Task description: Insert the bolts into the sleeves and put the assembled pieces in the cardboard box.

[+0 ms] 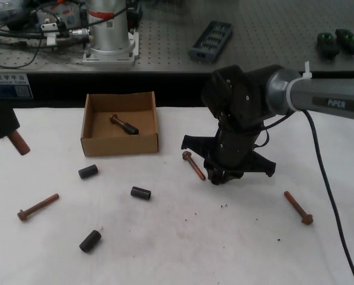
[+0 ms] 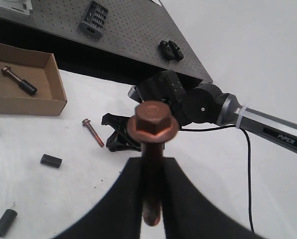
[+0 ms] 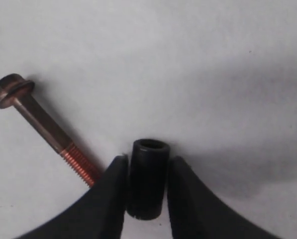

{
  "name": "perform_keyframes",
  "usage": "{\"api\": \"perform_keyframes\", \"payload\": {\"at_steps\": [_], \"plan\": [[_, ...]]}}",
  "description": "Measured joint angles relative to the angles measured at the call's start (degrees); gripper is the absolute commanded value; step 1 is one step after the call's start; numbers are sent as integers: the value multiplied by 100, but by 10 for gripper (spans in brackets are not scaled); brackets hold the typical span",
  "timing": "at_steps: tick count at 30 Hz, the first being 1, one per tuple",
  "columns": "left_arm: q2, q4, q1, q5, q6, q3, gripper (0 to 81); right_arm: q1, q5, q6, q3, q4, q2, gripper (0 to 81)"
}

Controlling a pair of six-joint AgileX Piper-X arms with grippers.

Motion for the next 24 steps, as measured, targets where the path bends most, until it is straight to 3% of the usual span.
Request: {"api": "perform_keyframes", "payload": {"at_steps": [9, 15, 16, 22, 24], "plan": [[0, 0, 0, 0, 0, 0, 6, 0, -27, 0, -22, 436, 0, 205], [0, 0, 0, 12, -148, 0, 6, -12, -45, -371, -40, 582, 0, 13], [0, 0, 0, 8, -164, 0, 6, -12, -45, -387, -40, 584, 0, 43], [0, 0, 0, 23, -212, 0, 6, -12, -61, -1237, -51, 672, 0, 36], [0, 0, 0, -44, -211, 0, 6, -12, -34, -1869, -48, 813, -39, 36]]}}
